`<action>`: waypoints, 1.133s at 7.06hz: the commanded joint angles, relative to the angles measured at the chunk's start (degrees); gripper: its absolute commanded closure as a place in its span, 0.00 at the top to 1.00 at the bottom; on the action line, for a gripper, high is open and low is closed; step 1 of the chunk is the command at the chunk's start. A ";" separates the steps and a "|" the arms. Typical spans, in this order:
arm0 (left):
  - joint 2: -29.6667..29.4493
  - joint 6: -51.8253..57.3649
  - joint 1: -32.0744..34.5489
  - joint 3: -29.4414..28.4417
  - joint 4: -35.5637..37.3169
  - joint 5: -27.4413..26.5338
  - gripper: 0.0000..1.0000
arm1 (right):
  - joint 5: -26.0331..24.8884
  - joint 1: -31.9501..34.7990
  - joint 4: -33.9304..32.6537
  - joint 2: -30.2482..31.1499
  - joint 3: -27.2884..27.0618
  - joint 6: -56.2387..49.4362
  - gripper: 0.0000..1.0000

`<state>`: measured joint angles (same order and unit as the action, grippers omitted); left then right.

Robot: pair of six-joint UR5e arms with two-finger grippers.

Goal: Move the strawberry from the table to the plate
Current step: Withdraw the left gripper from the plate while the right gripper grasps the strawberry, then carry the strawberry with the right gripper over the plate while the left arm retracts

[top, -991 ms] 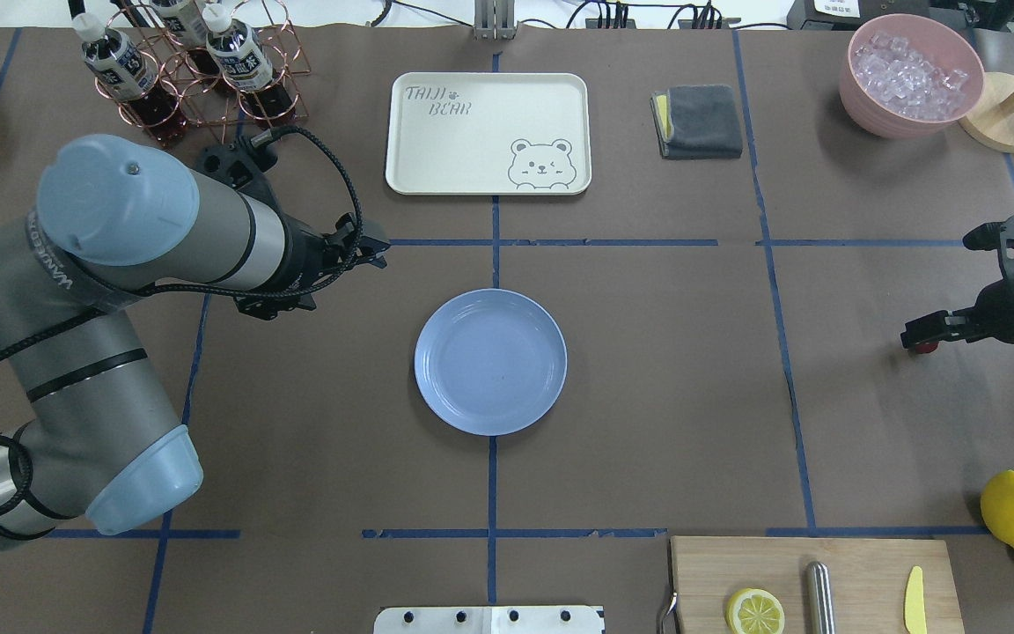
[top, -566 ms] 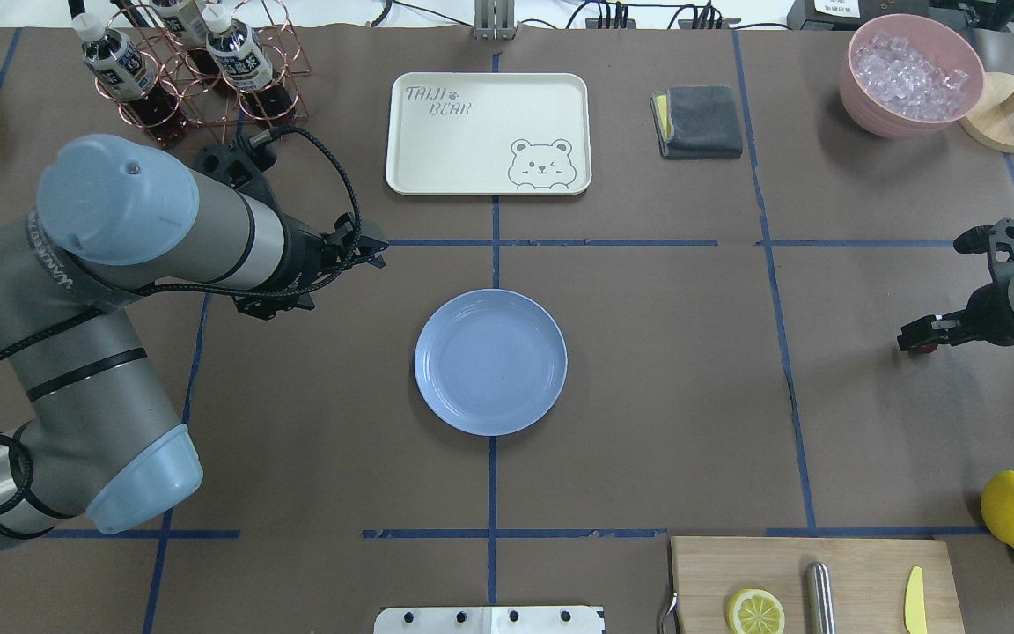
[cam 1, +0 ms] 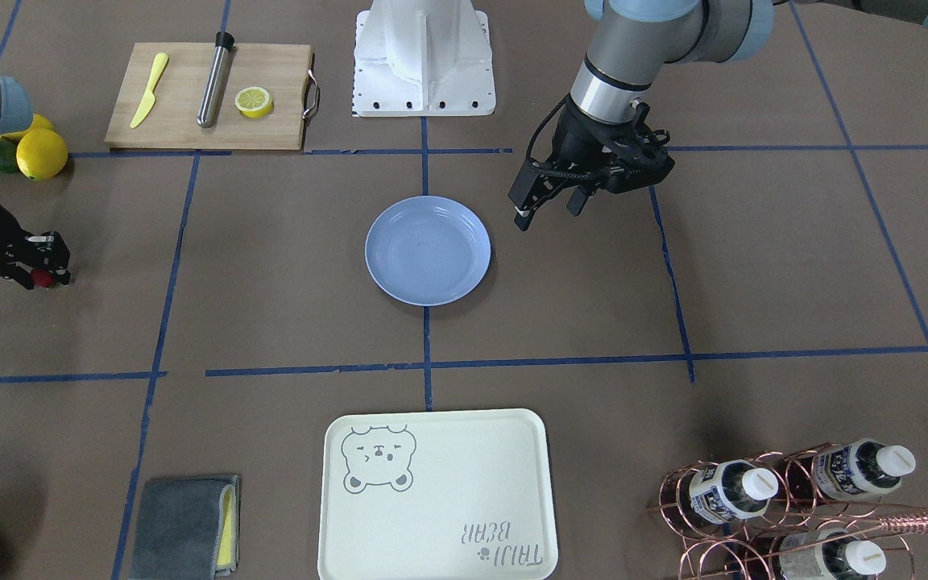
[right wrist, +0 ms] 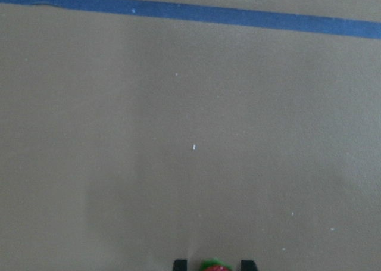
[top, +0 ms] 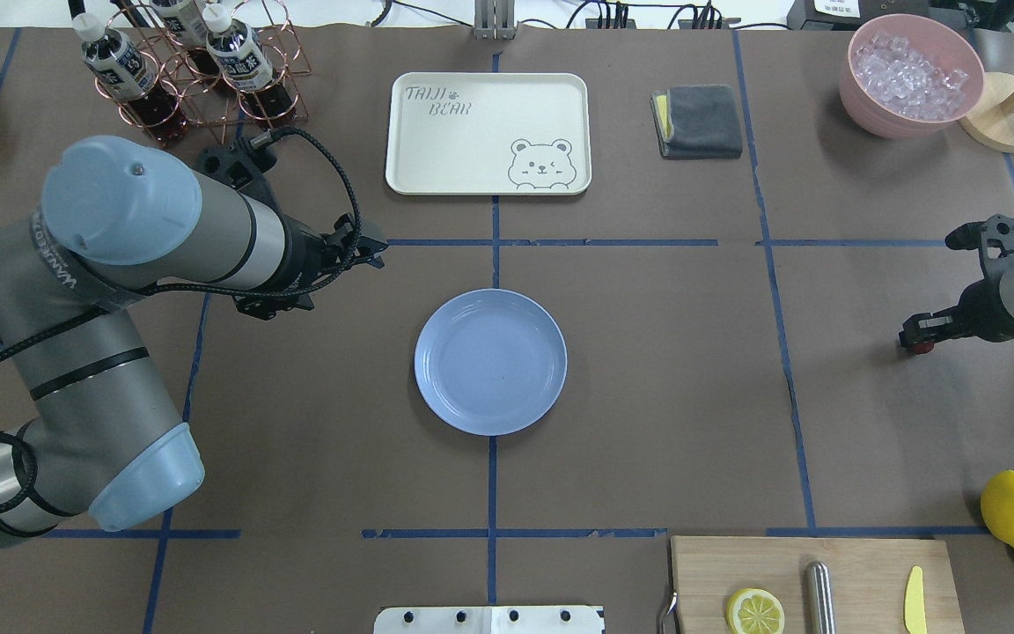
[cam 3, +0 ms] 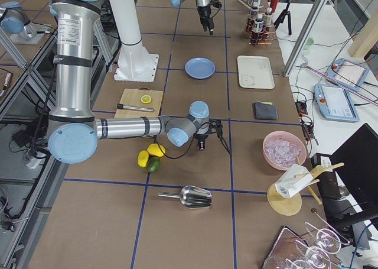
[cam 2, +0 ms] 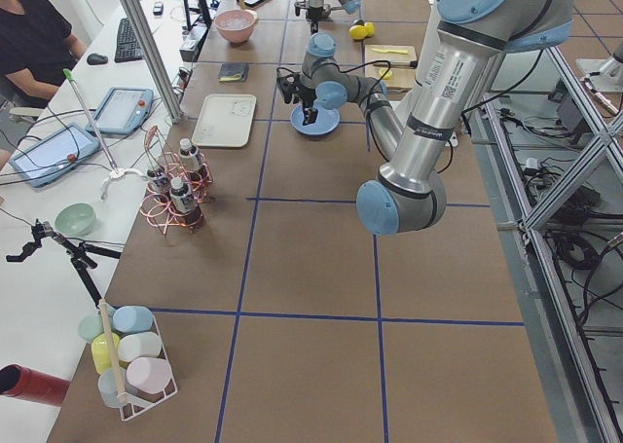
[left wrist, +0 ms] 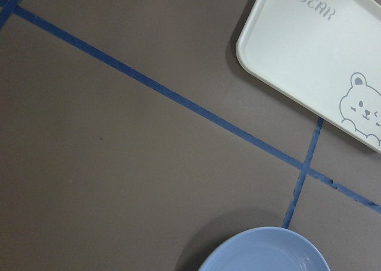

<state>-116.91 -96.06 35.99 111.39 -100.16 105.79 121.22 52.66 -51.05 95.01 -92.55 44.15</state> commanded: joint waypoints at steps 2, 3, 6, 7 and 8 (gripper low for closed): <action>-0.07 0.00 -0.04 -0.03 -0.03 0.12 1.00 | -0.10 0.34 -0.01 0.88 -0.43 -0.38 0.16; -0.07 0.00 -0.04 -0.03 -0.03 0.03 1.00 | -0.10 0.34 -0.01 1.75 -2.35 -0.38 0.00; 0.10 0.00 0.05 0.15 0.05 0.03 1.00 | 1.56 0.43 -7.59 0.81 -12.17 0.06 0.00; 0.10 1.22 0.48 0.23 0.23 0.03 1.00 | 1.65 0.43 -15.49 -4.16 -15.43 0.06 0.00; 0.54 4.36 1.09 0.50 0.40 0.12 1.00 | 1.74 -0.53 -21.83 -9.87 -16.42 0.40 0.00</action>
<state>-116.70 -94.35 36.50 111.66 -99.95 105.84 122.76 52.83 -65.10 90.98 -106.64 44.29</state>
